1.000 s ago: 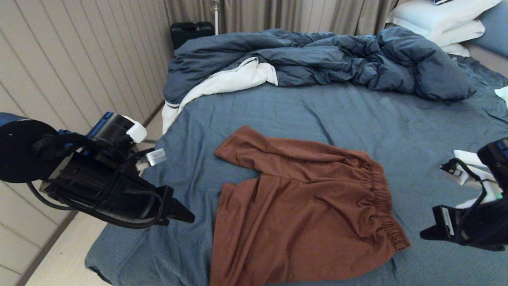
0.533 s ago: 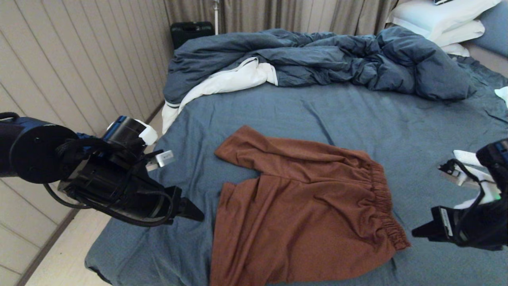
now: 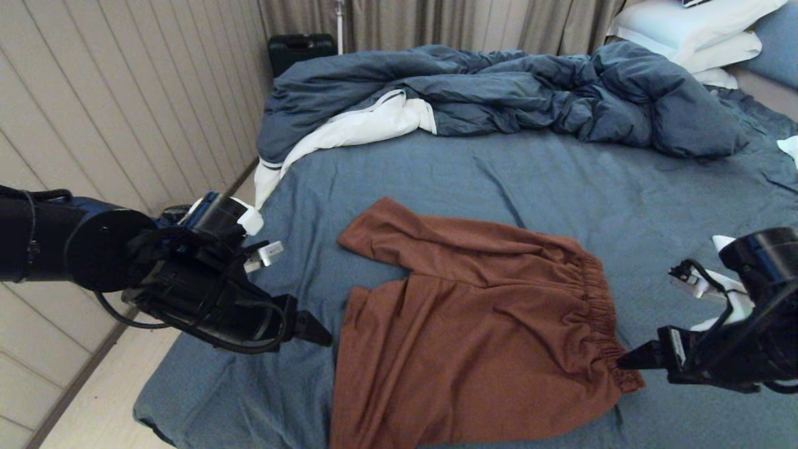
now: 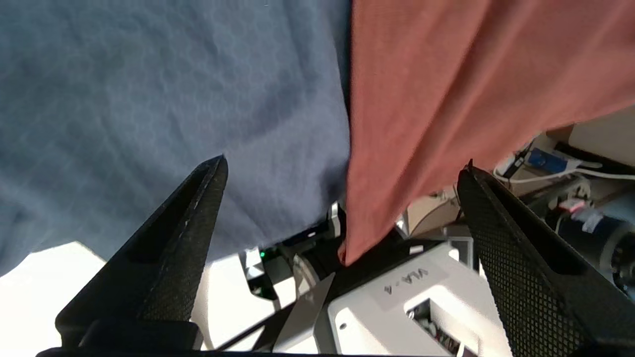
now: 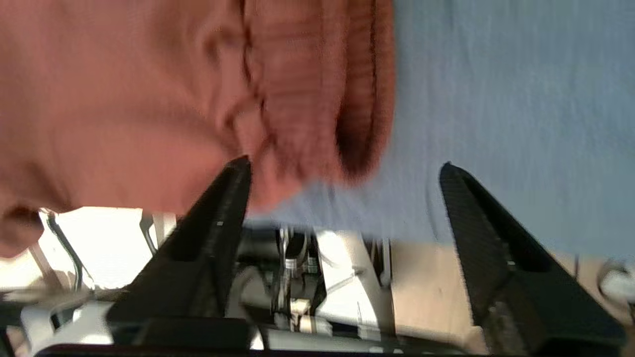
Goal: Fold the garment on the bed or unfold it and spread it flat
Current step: Fold the brown shorts
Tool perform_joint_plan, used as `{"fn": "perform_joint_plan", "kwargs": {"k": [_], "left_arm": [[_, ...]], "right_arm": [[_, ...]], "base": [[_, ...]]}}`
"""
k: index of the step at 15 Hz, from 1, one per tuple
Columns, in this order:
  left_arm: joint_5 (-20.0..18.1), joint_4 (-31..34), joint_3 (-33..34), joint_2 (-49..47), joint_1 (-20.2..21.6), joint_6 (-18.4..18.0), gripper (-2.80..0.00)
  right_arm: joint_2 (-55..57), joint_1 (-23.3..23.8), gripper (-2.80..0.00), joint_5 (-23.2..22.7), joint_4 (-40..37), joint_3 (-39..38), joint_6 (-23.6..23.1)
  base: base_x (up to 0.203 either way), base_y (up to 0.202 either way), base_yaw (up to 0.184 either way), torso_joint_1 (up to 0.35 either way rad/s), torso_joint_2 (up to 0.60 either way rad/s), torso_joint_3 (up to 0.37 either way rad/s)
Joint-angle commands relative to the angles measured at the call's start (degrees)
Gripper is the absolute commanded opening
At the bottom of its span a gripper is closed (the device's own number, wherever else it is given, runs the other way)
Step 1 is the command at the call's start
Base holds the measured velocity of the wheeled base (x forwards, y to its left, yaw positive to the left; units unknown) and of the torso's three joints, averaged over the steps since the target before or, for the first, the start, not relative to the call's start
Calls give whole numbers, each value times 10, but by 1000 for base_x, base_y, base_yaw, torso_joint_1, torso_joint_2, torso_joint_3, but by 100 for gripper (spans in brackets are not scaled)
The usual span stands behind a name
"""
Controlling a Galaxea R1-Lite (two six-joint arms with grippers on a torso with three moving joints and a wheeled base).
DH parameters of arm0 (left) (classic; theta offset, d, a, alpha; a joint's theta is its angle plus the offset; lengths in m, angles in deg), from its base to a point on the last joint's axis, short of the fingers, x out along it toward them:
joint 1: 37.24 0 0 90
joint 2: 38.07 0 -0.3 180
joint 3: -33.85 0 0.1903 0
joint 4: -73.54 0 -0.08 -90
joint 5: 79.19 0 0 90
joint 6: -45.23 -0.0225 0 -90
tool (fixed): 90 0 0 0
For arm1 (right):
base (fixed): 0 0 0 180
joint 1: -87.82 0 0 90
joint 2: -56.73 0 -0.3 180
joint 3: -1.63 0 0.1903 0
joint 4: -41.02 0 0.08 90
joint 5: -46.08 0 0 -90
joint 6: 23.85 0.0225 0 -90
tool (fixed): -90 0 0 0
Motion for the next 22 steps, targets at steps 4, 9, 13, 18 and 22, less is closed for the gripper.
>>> {"fn": "perform_joint_plan", "kwargs": {"k": [4, 9, 13, 18, 22], "left_arm": [[-1, -32, -1, -47, -2, 3, 0], [4, -70, -5, -91, -61, -1, 0], [62, -118, -5, -146, -90, -3, 0], [60, -130, -9, -169, -91, -3, 0], [57, -131, -13, -153, -113, 3, 0]], "right_arm": [[50, 0, 0, -4, 28, -11, 1], [87, 0, 0, -10, 80, -25, 1], [113, 2, 0, -15, 105, -29, 1], [132, 3, 0, -24, 106, -29, 0], [131, 2, 0, -25, 106, -29, 0]], "base": [[0, 0, 0, 0, 0, 0], [0, 0, 0, 0, 0, 0], [0, 0, 0, 0, 0, 0], [0, 0, 0, 0, 0, 0], [0, 0, 0, 0, 0, 0]]}}
